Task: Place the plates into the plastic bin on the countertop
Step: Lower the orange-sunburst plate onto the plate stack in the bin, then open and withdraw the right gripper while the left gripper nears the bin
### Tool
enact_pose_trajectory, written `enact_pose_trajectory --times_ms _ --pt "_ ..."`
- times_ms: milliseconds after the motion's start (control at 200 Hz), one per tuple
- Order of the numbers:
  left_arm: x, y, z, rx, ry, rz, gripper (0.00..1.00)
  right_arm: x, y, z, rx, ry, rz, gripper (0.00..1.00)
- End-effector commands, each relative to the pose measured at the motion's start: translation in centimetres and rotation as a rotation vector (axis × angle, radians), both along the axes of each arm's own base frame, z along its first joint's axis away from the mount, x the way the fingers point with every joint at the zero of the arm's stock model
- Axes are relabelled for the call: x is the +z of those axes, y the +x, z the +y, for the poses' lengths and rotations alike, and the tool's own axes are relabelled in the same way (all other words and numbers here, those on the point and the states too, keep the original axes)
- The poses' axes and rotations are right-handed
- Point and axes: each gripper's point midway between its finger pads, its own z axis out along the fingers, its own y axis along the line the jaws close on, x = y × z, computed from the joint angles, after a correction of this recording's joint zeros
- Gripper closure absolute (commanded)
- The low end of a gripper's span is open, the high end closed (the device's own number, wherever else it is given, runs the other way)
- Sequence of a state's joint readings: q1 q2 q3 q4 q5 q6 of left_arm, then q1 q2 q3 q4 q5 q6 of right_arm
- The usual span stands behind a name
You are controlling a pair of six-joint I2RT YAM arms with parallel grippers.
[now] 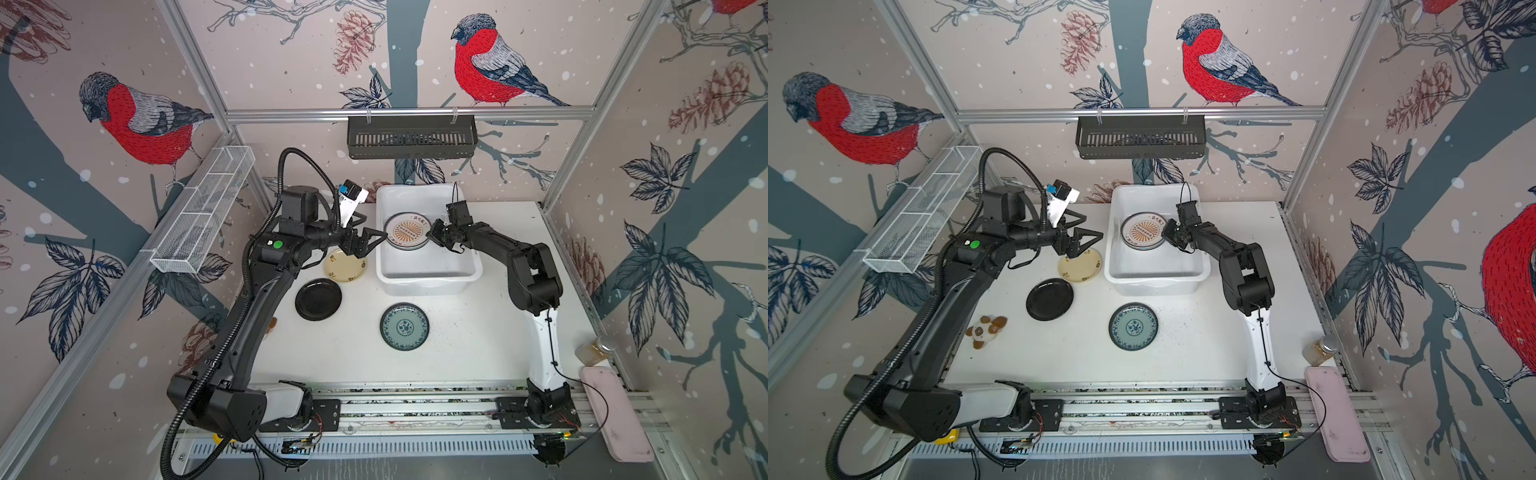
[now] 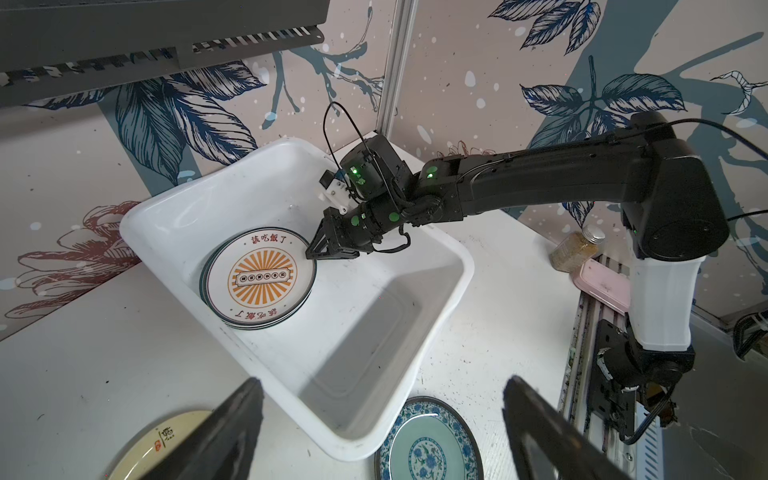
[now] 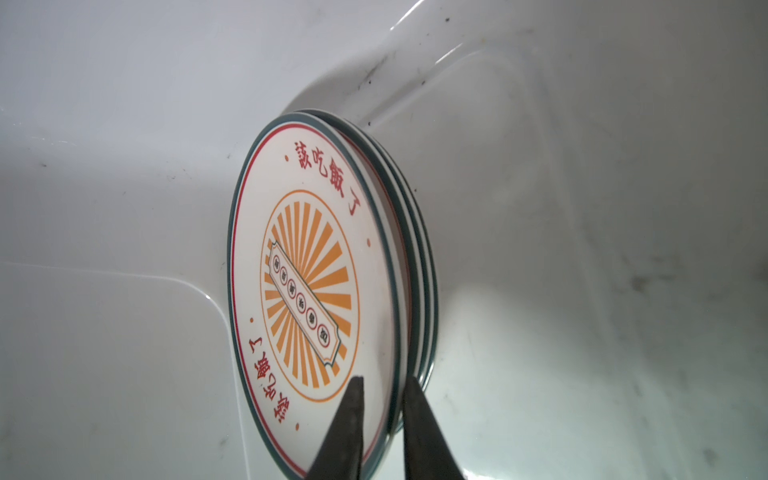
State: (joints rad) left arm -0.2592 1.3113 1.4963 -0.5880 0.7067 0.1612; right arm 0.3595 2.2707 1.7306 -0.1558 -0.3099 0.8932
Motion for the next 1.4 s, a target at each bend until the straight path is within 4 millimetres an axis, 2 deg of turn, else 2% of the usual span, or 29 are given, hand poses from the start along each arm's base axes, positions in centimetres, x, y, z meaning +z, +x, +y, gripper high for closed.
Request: enact_pose_trajectory --times_ms 0,280,445,590,766,906,1006,1101,1161,1201,1271,1336,1396 --pt "0.5 -0.6 -0.3 -0.028 -0.011 -0.013 0.11 -0.1 0.1 -0.4 -0.028 -0.014 0.011 0.78" --pt "0.7 -0.7 -0.2 -0.029 -0.014 -0.019 0.11 0.4 0.1 -0.7 -0.035 -0.03 0.012 0.71" --pt "0.7 -0.8 -0.2 -0.027 -0.013 -0.021 0.1 2.0 0.3 -0.8 -0.036 -0.054 -0.013 0.7" --pt "0.7 -0.7 -0.1 -0.022 -0.007 -0.027 0.1 5.5 0.3 -0.9 -0.032 -0.068 -0.075 0.69" --pt "-0.1 -0.5 0.0 -0.022 0.019 -0.029 0.07 12.1 -1.5 -0.9 -0.003 -0.092 -0.19 0.69" --pt "-1.9 0.0 0.1 -0.014 0.063 -0.02 0.08 17.2 -5.6 -1.2 0.031 -0.096 -0.295 0.64" --pt "-3.5 0.0 0.3 -0.018 0.116 -0.015 0.08 20.2 -10.0 -1.9 0.058 -0.079 -0.367 0.61" --pt "-4.5 0.0 0.4 -0.023 0.144 -0.015 0.09 21.9 -14.7 -3.0 0.071 -0.063 -0.43 0.58" --pt "-4.9 -0.1 0.3 -0.031 0.155 -0.01 0.09 21.9 -17.6 -3.8 0.078 -0.047 -0.45 0.56" --pt "-5.2 -0.1 0.2 -0.033 0.168 -0.01 0.09 22.6 -19.9 -4.5 0.081 -0.023 -0.478 0.55" --pt "-5.9 -0.1 0.0 -0.031 0.201 -0.013 0.1 22.3 -23.2 -5.3 0.089 0.005 -0.493 0.54" --pt "-6.4 -0.2 -0.5 -0.034 0.236 -0.024 0.11 21.3 -25.9 -6.0 0.093 0.029 -0.493 0.53" --pt "-6.8 -0.4 -1.0 -0.043 0.262 -0.037 0.11 19.7 -28.1 -6.5 0.095 0.045 -0.476 0.52"
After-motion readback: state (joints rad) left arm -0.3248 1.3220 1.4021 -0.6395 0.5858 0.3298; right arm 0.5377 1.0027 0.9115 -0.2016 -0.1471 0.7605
